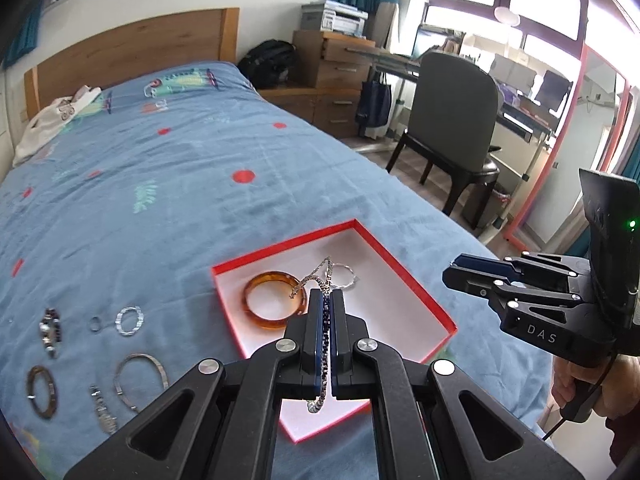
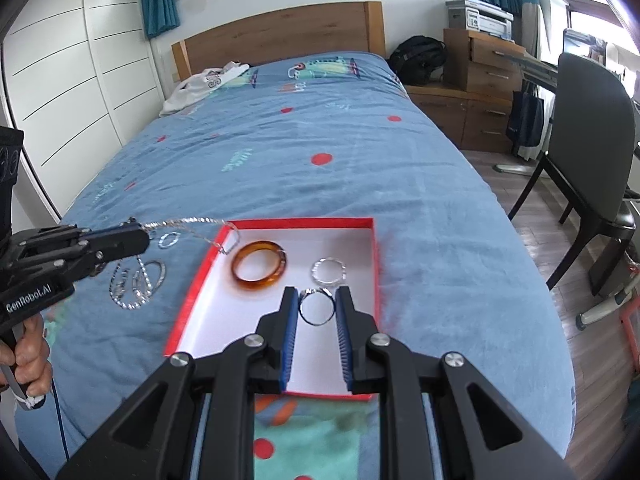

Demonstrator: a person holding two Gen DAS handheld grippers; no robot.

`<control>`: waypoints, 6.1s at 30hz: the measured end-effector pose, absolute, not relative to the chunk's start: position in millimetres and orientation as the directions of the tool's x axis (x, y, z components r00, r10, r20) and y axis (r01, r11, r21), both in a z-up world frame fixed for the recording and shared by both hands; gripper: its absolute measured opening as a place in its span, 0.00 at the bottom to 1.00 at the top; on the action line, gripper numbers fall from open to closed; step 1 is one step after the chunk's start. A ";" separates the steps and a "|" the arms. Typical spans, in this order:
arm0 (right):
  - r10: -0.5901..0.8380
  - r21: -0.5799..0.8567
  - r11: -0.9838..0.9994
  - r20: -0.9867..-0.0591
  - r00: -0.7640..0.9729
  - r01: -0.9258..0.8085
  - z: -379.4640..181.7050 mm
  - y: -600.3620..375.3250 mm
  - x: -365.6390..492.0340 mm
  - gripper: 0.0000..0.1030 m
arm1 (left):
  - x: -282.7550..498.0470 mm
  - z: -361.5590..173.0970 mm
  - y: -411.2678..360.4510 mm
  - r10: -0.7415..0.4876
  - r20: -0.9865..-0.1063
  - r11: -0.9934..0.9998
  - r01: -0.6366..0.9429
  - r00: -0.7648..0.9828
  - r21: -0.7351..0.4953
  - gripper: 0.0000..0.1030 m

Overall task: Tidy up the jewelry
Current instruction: 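Lift both items and carry them over the red box, then lower and release the necklace and ring into the red box, then withdraw both tools back over the remaining jewelry, then grasp the dark brown bangle with the left tool while the right tool grasps the plain silver ring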

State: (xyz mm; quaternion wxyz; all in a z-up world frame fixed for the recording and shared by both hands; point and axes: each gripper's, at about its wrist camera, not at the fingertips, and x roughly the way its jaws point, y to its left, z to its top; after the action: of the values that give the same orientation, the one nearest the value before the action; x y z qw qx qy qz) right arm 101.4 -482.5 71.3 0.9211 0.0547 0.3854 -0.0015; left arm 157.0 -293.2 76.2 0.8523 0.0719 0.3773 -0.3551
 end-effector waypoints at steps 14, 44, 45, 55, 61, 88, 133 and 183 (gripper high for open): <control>0.081 0.105 0.994 -0.796 0.599 0.004 7.7 -487.9 139.0 0.18 | 173.0 -2.1 -315.4 -0.499 -0.795 0.721 0.674 0.344 -0.161 0.02; 0.065 -0.002 0.987 -0.909 0.412 -0.162 -36.6 -465.0 161.8 0.19 | 189.2 -46.1 -315.0 -0.410 -0.865 0.740 0.660 0.289 -0.130 0.09; 0.065 -0.002 0.987 -0.909 0.411 -0.161 -36.2 -465.2 161.4 0.19 | 189.1 -45.2 -315.8 -0.412 -0.865 0.738 0.662 0.288 -0.131 0.11; 0.044 0.004 0.996 -0.898 0.437 -0.091 -12.2 -475.2 138.8 0.19 | 176.1 -22.0 -306.3 -0.437 -0.836 0.733 0.670 0.332 -0.117 0.50; 0.018 0.003 1.000 -0.878 0.478 -0.031 21.1 -482.4 108.5 0.19 | 160.8 8.9 -289.7 -0.470 -0.808 0.730 0.672 0.356 -0.128 0.50; 0.088 0.051 0.996 -0.720 0.688 -0.074 141.0 -317.6 5.9 0.19 | 61.6 91.5 19.9 -0.304 -0.697 0.933 0.351 0.649 -0.080 0.60; 0.196 0.167 0.980 -0.785 0.588 -0.103 20.5 -232.8 120.6 0.19 | 143.2 -16.6 100.8 -0.150 -0.801 0.987 0.135 0.579 -0.087 0.78; 0.275 0.220 0.961 -0.762 0.586 -0.165 7.1 -237.6 219.5 0.28 | 230.2 -33.0 69.4 -0.163 -0.794 0.984 0.151 0.586 -0.090 0.94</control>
State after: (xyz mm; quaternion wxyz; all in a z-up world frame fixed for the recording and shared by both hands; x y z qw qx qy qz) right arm 219.5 -237.6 7.1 0.8883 0.0626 0.4377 0.1239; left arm 230.2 69.4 -33.0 0.8904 -0.0064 0.4465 -0.0880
